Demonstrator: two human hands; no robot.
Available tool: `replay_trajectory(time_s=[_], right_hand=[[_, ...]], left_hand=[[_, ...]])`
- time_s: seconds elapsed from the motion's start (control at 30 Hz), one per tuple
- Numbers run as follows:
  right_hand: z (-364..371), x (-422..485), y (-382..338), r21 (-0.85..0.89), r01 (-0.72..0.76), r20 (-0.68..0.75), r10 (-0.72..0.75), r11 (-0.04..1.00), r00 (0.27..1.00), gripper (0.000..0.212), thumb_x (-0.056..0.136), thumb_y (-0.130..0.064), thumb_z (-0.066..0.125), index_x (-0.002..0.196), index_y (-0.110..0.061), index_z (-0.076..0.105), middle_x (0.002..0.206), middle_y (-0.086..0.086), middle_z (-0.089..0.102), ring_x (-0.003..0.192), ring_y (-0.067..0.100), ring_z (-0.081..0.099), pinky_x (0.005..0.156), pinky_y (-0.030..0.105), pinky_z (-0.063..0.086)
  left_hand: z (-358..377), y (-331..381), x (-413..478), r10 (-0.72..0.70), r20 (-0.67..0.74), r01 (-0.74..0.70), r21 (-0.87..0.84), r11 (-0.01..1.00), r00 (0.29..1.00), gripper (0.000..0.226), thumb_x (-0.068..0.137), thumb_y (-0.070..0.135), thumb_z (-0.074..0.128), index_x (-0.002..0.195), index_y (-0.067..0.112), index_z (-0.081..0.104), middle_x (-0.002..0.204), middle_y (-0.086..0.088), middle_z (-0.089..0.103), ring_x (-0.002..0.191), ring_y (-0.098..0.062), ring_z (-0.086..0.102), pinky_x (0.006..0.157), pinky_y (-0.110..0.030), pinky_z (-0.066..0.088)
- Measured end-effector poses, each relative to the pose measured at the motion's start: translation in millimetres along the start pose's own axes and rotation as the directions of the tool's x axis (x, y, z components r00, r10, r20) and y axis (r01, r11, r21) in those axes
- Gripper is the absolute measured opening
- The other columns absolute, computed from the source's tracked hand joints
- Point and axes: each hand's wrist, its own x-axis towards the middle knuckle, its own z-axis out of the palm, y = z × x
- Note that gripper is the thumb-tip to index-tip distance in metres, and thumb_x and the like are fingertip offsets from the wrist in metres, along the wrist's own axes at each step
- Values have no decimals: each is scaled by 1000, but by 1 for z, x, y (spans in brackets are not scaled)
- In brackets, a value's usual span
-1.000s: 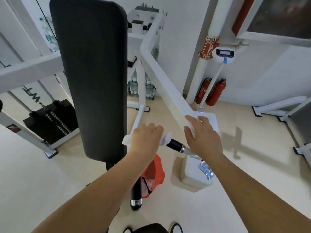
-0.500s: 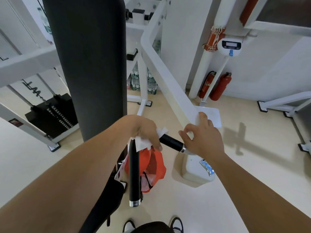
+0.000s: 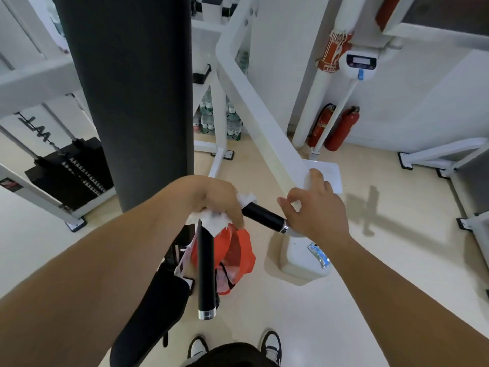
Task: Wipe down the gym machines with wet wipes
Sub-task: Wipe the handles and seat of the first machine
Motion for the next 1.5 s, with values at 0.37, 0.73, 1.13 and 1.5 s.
replay_trajectory(time_s=[0.37, 0.73, 1.13, 1.5], right_hand=[[-5, -2, -4, 4, -39, 12, 39, 999, 999, 37, 92, -64, 56, 83, -34, 74, 139, 4, 42, 102, 26, 54, 66, 31, 43], [-7, -2, -9, 2, -76, 30, 75, 997, 997, 33, 91, -61, 60, 81, -33, 74, 138, 3, 43, 100, 27, 53, 69, 32, 41], [-8, -1, -8, -32, -44, 19, 44, 999, 999, 37, 94, -63, 54, 84, -34, 74, 139, 6, 42, 101, 28, 53, 70, 33, 44], [-6, -4, -2, 14, 28, -15, -28, 1000, 1000, 38, 95, -58, 51, 83, -30, 75, 135, 10, 42, 98, 30, 51, 70, 33, 40]], left_hand=[[84, -39, -2, 174, -852, -165, 105, 981, 493, 22, 91, 8, 59, 102, 26, 54, 82, 2, 63, 71, -20, 63, 62, -30, 50], [35, -55, -4, 205, -210, -292, -627, 723, 956, 25, 83, 18, 79, 103, 8, 68, 91, -13, 62, 76, -26, 61, 83, -43, 51], [111, -48, -16, -107, -801, -232, -295, 927, 589, 45, 96, 18, 65, 131, 29, 39, 93, 7, 61, 78, -13, 65, 58, -25, 54], [145, -40, -14, 280, -886, 132, 348, 928, 369, 100, 88, 44, 69, 161, 17, 7, 163, -9, 19, 144, -36, 31, 116, -49, 39]])
